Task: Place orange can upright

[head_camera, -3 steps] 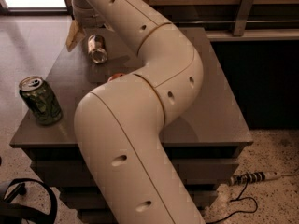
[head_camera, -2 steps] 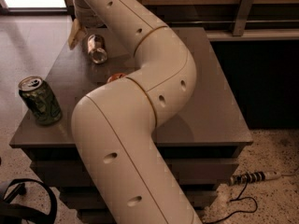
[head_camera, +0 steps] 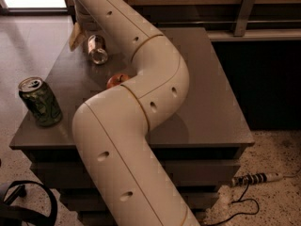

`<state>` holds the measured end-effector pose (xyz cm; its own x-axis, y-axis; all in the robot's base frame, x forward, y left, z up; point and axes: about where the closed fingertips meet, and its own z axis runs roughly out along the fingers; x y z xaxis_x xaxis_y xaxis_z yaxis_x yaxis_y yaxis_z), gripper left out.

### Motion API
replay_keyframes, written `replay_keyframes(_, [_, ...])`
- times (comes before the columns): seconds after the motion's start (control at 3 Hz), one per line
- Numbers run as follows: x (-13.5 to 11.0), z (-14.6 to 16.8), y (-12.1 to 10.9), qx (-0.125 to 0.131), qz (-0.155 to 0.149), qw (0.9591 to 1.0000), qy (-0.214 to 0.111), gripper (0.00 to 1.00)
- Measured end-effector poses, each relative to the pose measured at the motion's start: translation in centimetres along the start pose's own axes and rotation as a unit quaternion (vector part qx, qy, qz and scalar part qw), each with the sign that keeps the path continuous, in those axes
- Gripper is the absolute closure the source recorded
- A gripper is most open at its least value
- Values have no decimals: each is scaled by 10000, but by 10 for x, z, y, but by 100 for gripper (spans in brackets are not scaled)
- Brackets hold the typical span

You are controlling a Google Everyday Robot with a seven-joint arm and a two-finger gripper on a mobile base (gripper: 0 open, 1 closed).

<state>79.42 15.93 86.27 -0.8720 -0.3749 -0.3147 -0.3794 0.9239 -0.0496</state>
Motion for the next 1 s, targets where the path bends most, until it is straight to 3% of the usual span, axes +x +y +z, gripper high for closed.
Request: replay_keyframes(1.0, [5, 22, 9, -191, -23, 9996, 186, 0])
